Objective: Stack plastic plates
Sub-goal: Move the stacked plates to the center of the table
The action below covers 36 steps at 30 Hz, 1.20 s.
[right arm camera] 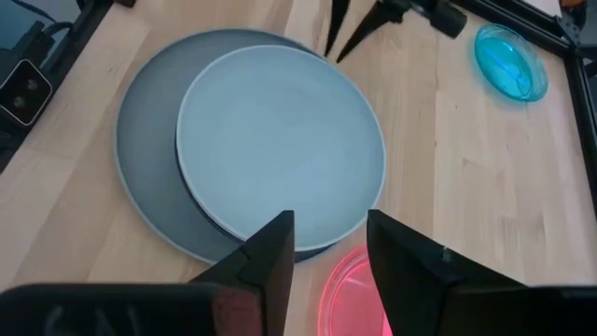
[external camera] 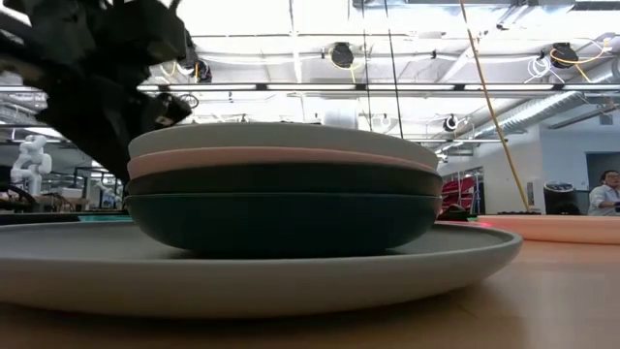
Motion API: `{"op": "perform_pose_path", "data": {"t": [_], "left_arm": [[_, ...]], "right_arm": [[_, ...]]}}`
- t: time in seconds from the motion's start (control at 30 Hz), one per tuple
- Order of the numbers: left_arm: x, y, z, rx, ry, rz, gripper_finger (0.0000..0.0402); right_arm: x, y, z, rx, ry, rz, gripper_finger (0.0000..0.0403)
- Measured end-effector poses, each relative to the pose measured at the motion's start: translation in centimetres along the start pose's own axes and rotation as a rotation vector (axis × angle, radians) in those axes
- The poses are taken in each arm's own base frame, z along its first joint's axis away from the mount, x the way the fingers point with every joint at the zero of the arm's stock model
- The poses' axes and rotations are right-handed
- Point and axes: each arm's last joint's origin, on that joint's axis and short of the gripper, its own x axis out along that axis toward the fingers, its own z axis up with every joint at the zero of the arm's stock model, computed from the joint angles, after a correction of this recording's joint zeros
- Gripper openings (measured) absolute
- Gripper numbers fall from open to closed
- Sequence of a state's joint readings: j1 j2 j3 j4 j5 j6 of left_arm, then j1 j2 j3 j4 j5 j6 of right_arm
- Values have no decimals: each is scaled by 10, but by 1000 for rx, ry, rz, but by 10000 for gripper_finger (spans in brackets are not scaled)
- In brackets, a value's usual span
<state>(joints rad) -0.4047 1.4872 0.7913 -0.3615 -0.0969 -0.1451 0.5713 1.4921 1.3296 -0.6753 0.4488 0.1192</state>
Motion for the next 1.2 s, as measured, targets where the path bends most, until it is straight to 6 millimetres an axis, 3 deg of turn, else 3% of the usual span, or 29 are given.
{"op": "perform_pose_path", "data": {"t": [0.33, 0.8, 0.97, 1.2], "left_arm": [[13, 15, -16, -65, -16, 24, 40], [40, 29, -18, -143, 26, 14, 40], [38, 42, -23, -166, 77, 61, 40], [33, 75, -32, -196, 148, 229, 40]], "right_arm": [[0, 0, 1, 12, -13, 1, 128], [0, -1, 2, 37, -17, 0, 128], [0, -2, 2, 48, -24, -46, 128], [0, -2, 2, 55, -25, -52, 128]]}}
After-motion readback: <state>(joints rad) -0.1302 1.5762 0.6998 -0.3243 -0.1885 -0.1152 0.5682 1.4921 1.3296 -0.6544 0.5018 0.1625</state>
